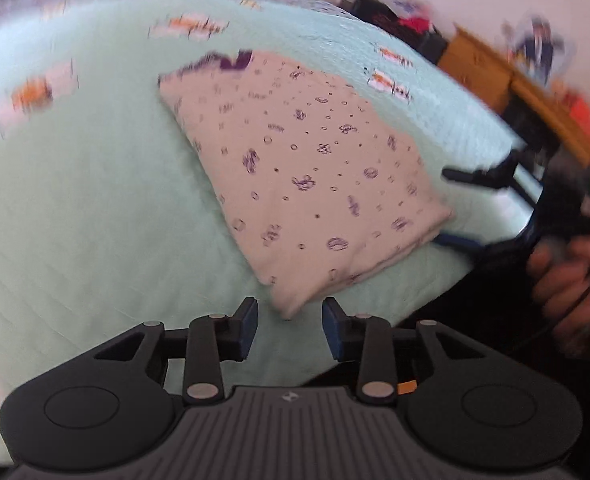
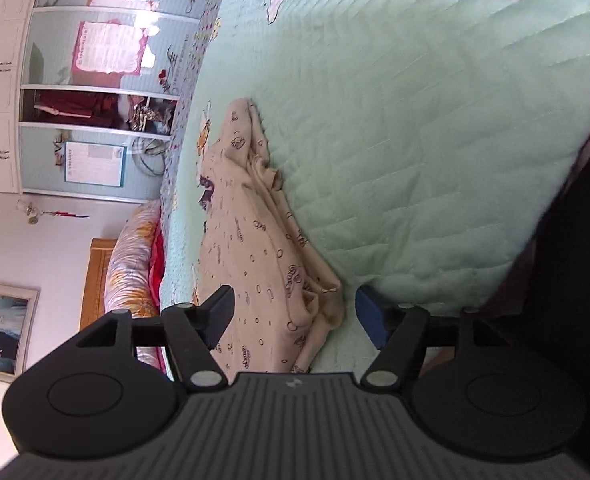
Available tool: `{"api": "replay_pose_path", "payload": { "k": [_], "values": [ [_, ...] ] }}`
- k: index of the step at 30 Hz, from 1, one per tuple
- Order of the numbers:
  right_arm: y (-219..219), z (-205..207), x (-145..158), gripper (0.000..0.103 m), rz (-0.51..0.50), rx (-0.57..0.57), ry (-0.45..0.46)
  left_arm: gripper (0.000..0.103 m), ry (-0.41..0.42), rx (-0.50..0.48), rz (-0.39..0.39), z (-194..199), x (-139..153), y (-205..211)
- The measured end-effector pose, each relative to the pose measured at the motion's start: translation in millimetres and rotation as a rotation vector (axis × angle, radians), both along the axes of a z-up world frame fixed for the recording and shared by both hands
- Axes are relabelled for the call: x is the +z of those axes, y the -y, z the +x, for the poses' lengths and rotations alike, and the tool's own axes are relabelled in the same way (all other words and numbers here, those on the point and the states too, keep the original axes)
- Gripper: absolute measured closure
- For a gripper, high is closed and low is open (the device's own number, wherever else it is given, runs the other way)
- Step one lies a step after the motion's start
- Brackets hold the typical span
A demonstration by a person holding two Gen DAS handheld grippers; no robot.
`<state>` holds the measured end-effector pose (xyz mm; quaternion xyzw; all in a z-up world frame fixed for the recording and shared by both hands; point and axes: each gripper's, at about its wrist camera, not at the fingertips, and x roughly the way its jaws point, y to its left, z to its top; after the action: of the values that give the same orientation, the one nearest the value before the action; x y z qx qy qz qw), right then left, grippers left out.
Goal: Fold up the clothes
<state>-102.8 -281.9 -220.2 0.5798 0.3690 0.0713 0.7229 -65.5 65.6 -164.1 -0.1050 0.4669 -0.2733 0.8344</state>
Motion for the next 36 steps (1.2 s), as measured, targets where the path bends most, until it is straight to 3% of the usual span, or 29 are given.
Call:
{"api": "replay_pose_path", "payload": {
  "k": [3, 7, 11, 16, 17, 18, 19, 20, 24, 28, 31, 33, 36],
  "values": [
    [0.0, 0.0, -2.7, 0.030, 0.038, 0.001, 0.002, 0.061, -0.102, 0.059, -0.155, 9.2, -7.8, -7.9],
    [0.8, -2.8, -6.3, 0.030, 0.074, -0.009, 0.003, 0.052, -0.218, 0.137, -0.283, 13.9, -21.7, -18.9],
    [-1.2, -3.1, -7.7, 0.030, 0.086, -0.011, 0.001, 0.052, -0.317, 0.206, -0.389, 17.2, -34.3, -27.5],
    [-0.6, -4.8, -7.7, 0.031, 0.080, -0.009, 0.004, 0.053, -0.334, 0.224, -0.394, 17.4, -33.6, -24.2],
    [-0.4, -5.2, -7.8, 0.037, 0.077, -0.008, 0.003, 0.060, -0.339, 0.232, -0.394, 19.8, -34.2, -22.2],
    [-1.3, -5.2, -6.8, 0.045, 0.058, -0.001, -0.002, 0.067, -0.340, 0.238, -0.379, 21.9, -34.1, -20.0],
    [-3.3, -4.7, -6.7, 0.076, 0.034, 0.009, -0.014, 0.094, -0.340, 0.244, -0.361, 23.8, -33.8, -17.7],
    [-5.3, -4.1, -6.7, 0.089, 0.010, 0.019, -0.026, 0.095, -0.329, 0.243, -0.351, 23.2, -31.0, -15.9],
    [-13.7, -10.7, 19.3, 0.091, -0.118, 0.025, 0.025, 0.097, -0.240, 0.233, -0.341, 14.7, -7.4, -19.4],
    [-20.3, -29.4, 50.3, 0.092, -0.119, 0.014, 0.067, 0.097, -0.163, 0.232, -0.369, 3.9, 24.6, -40.3],
    [-27.4, -38.1, 60.5, 0.092, -0.140, 0.030, 0.062, 0.096, -0.226, 0.218, -0.319, 3.8, 10.7, -41.2],
    [-25.7, -35.7, 43.4, 0.092, -0.127, 0.032, 0.001, 0.096, -0.304, 0.219, -0.273, 5.2, -14.8, -39.9],
    [-17.9, -37.8, 16.2, 0.090, -0.057, 0.007, -0.119, 0.096, -0.346, 0.245, -0.279, -1.8, -25.3, -54.8]
  ]
}}
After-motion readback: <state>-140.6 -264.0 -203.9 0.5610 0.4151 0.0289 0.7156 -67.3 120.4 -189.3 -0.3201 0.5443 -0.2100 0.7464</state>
